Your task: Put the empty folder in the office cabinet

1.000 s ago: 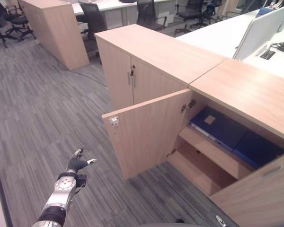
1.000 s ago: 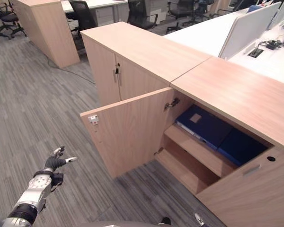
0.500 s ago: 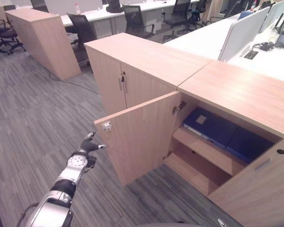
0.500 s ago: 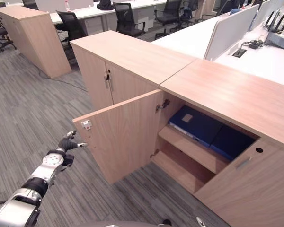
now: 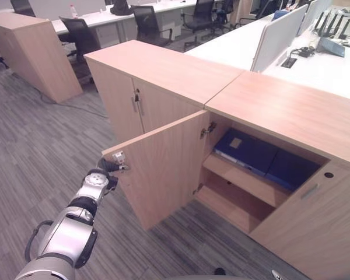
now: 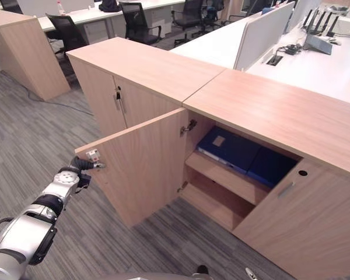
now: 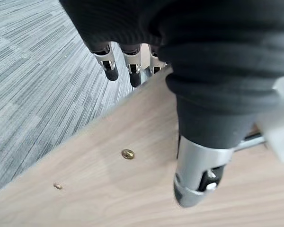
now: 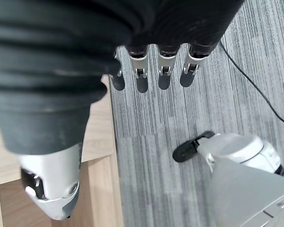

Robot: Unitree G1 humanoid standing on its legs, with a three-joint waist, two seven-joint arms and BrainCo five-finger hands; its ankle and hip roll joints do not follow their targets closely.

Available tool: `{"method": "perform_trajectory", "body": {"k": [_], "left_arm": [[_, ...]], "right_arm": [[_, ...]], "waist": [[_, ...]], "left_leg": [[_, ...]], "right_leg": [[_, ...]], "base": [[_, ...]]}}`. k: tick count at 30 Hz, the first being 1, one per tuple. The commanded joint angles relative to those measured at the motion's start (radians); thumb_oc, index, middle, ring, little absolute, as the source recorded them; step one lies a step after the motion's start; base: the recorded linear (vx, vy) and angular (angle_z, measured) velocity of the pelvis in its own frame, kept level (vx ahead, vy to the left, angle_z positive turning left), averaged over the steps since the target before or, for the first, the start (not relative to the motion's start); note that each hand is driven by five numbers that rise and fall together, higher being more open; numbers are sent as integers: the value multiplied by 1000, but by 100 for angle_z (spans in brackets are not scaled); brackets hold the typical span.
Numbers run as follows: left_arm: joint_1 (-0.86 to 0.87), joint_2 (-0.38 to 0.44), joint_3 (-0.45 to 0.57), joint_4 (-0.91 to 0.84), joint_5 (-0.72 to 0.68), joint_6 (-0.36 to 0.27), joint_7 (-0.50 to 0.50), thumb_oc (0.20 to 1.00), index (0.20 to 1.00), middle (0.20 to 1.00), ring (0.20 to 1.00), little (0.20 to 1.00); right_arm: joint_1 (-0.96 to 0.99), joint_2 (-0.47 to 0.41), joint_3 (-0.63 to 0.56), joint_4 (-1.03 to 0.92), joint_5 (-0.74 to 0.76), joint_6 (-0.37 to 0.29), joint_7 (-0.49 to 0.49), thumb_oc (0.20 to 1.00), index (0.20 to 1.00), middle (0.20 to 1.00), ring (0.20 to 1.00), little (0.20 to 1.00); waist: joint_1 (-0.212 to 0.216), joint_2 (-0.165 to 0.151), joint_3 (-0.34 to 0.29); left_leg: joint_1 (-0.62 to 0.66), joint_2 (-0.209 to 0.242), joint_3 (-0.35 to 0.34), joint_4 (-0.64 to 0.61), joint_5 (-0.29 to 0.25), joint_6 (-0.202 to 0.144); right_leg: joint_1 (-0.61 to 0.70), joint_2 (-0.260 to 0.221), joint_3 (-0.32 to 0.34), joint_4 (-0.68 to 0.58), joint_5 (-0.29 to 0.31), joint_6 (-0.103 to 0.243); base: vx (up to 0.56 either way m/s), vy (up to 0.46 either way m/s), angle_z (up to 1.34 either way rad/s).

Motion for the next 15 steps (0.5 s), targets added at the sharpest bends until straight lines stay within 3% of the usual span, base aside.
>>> {"method": "perform_trajectory", "body": {"k": [1,4,6,8,10,11,12,14,15], "left_arm": [[-272,-45,-47,42,-50,-57,-4,1000,1000,1000,1000,1000],[-252,-110,-91,-92,-52,-74,8,1000,1000,1000,1000,1000],[-136,-160,-122,-339,-113,-101,-8,1000,1000,1000,1000,1000],[-13,-198,-154,-501,-158,-116,-68,1000,1000,1000,1000,1000],[189,-265,-224,-695,-260,-98,-188,1000,1000,1000,1000,1000],[227,-265,-252,-746,-284,-88,-220,1000,1000,1000,1000,1000],[304,-215,-307,-907,-312,-61,-273,1000,1000,1000,1000,1000],[340,-146,-335,-1029,-312,-47,-332,1000,1000,1000,1000,1000],[352,-129,-337,-1058,-315,-38,-351,1000,1000,1000,1000,1000]], "right_arm": [[-81,-44,13,81,28,-6,-11,1000,1000,1000,1000,1000],[-84,-27,13,73,42,-10,-18,1000,1000,1000,1000,1000],[-86,-5,7,59,59,-12,-23,1000,1000,1000,1000,1000],[-87,20,-28,43,112,-18,-31,1000,1000,1000,1000,1000],[-95,52,-105,69,176,-20,-39,1000,1000,1000,1000,1000],[-100,53,-117,69,188,-19,-44,1000,1000,1000,1000,1000],[-87,53,-167,84,222,-23,-59,1000,1000,1000,1000,1000],[-70,26,-142,144,54,6,-65,1000,1000,1000,1000,1000],[-63,14,-84,160,-102,25,-56,1000,1000,1000,1000,1000]], "waist": [[-32,7,19],[-36,-8,23],[-28,-15,31],[-24,-16,37],[-18,-8,51],[-17,-4,56],[-13,2,70],[0,7,80],[9,4,84]], "left_leg": [[-7,7,-3,10,-76,14],[-12,9,-1,10,-75,16],[-14,7,-1,10,-76,20],[-13,3,-3,10,-79,24],[-12,-9,-15,10,-95,33],[-15,-13,-20,10,-97,36],[-31,-33,-38,10,-96,45],[-43,-50,-54,10,-103,52],[-49,-58,-61,10,-102,57]], "right_leg": [[16,-6,7,1,-80,60],[9,-6,12,1,-75,60],[8,-10,10,1,-73,60],[9,-15,9,1,-73,61],[18,-30,-1,1,-78,67],[18,-34,-3,1,-78,69],[15,-51,-12,1,-68,76],[16,-67,-24,1,-60,86],[15,-74,-29,1,-54,88]], "base": [[-64,-5,-5],[-27,-5,-4],[-38,0,0],[-35,27,6],[-7,64,15],[-59,99,18],[-73,112,15],[-66,100,14],[-51,43,21]]}}
